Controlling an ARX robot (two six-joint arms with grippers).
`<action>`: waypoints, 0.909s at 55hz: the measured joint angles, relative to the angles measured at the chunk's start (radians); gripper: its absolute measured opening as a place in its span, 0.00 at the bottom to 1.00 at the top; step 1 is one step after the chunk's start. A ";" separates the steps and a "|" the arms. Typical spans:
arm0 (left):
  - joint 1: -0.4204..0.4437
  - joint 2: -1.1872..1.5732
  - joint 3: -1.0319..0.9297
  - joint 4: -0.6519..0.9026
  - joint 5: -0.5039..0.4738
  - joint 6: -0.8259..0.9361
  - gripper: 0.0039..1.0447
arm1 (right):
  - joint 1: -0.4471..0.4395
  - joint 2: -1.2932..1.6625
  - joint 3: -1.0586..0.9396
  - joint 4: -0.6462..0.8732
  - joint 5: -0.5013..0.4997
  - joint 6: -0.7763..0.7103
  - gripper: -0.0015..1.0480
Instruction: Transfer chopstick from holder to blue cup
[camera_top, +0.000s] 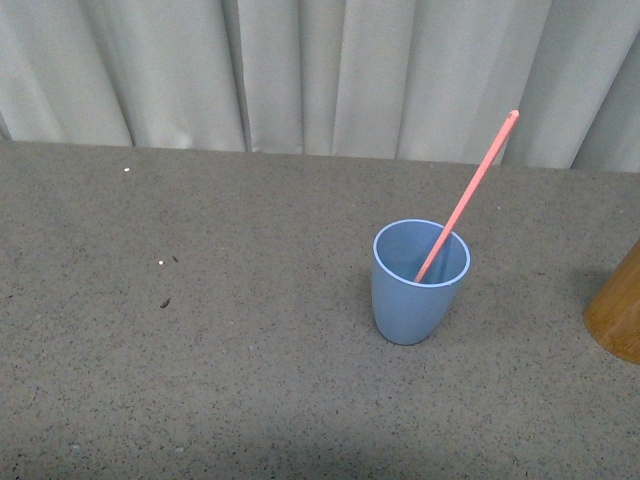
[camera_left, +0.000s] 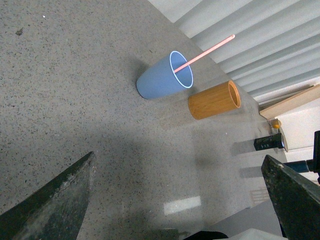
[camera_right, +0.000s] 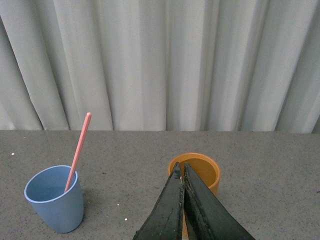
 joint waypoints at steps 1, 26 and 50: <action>0.000 0.000 0.000 0.000 0.000 0.000 0.94 | 0.000 0.000 0.000 0.000 0.000 0.001 0.06; 0.000 0.000 0.000 0.000 0.000 0.000 0.94 | 0.000 0.000 0.000 0.000 0.000 0.001 0.90; 0.000 0.000 0.000 0.000 0.000 0.000 0.94 | 0.000 0.000 0.000 0.000 0.000 0.001 0.91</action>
